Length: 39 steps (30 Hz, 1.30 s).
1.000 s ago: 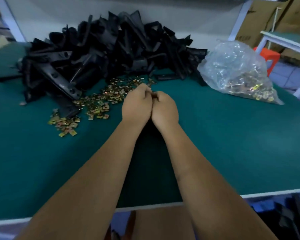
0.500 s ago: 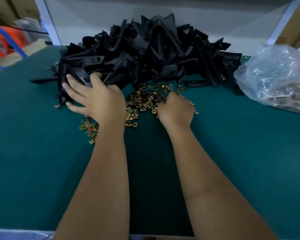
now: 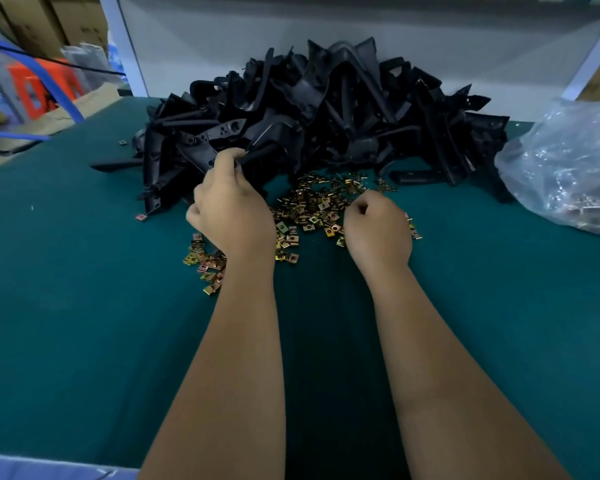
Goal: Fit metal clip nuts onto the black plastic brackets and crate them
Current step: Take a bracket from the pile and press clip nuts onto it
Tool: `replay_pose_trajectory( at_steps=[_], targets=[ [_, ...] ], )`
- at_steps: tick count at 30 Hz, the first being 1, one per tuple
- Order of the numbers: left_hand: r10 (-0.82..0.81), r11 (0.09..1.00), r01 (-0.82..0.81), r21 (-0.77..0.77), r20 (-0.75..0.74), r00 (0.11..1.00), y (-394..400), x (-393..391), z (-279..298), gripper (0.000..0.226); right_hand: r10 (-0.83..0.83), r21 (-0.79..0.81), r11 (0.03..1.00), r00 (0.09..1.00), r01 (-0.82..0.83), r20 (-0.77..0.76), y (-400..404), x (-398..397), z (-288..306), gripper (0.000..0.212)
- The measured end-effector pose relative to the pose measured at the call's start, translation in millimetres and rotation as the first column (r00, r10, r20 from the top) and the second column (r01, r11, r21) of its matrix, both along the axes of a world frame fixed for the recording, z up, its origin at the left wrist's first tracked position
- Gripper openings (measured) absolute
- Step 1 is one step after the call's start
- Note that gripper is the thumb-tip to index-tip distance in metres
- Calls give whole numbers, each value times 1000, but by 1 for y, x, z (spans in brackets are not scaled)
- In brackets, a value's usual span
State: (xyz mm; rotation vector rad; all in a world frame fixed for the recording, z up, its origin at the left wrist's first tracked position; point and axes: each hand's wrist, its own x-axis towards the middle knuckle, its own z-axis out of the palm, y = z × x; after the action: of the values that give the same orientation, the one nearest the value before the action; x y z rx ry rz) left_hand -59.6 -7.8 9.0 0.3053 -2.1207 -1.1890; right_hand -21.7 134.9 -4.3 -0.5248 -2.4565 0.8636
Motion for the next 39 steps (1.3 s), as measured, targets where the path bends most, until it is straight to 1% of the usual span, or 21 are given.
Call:
replay_pose_trajectory(
  at_steps=[2,3,5,8,10,12,13,15,17,18,20,22,25,26,28,29,31,32,34,36,39],
  targets=[
    [46,998,-43,43,-74,996,1,1,0,33,-8,-54,999,999,6,-36,1,1,0,17],
    [46,996,-37,85,-110,993,0,1,0,34,-8,-80,997,999,4,-49,1,2,1,17],
    [5,980,25,199,-148,989,-1,0,2,31,-8,-136,991,998,-1,-70,1,3,2,17],
    [-42,920,117,374,-204,978,2,-3,4,28,-8,-215,976,994,-15,-107,1,4,4,18],
    [-86,898,183,400,-249,965,7,-1,5,28,-6,-251,968,990,-30,-144,1,5,5,18],
    [-161,907,254,337,-281,946,13,2,4,30,8,-319,945,980,-73,-201,-1,5,6,17],
    [-209,912,294,287,-293,933,16,4,4,32,23,-388,914,971,-116,-237,-1,5,7,15],
    [-331,906,390,163,-298,895,22,5,3,36,53,-569,789,949,-230,-310,-2,4,9,15],
    [-474,869,494,37,-225,851,27,5,0,40,72,-693,648,932,-315,-355,1,2,10,32],
    [-539,838,546,-2,-160,827,29,5,-1,42,74,-728,600,929,-332,-362,3,0,11,42],
    [-625,778,620,-97,-26,780,30,6,-5,43,78,-775,530,929,-345,-361,8,-2,11,53],
    [-660,735,653,-182,27,750,32,6,-7,41,89,-809,477,934,-344,-345,13,-3,10,57],
    [-670,736,659,-156,-28,742,38,12,-3,30,98,-835,440,942,-331,-322,14,-3,11,57],
    [-659,745,640,-188,-61,749,41,14,-2,25,90,-841,429,942,-329,-322,13,-3,12,53],
    [-646,746,598,-293,-101,756,46,16,-3,20,53,-840,437,941,-322,-334,12,-2,12,32],
    [-651,738,594,-319,-105,752,47,17,-3,20,26,-836,449,940,-315,-341,13,-1,13,22],
    [-667,720,608,-335,-94,739,48,16,-4,24,-15,-837,457,939,-300,-345,16,2,13,13],
    [-668,718,611,-333,-86,739,48,15,-5,27,-29,-842,452,939,-294,-343,19,3,14,14],
    [-650,733,604,-313,-61,758,47,13,-7,30,-76,-857,436,938,-274,-339,24,4,15,23],
    [-634,752,598,-279,-55,772,46,12,-8,31,-139,-854,456,928,-251,-346,27,4,14,28],
    [-630,760,588,-277,-94,771,50,15,-8,30,-206,-834,498,902,-237,-379,25,4,15,29]
  ],
)
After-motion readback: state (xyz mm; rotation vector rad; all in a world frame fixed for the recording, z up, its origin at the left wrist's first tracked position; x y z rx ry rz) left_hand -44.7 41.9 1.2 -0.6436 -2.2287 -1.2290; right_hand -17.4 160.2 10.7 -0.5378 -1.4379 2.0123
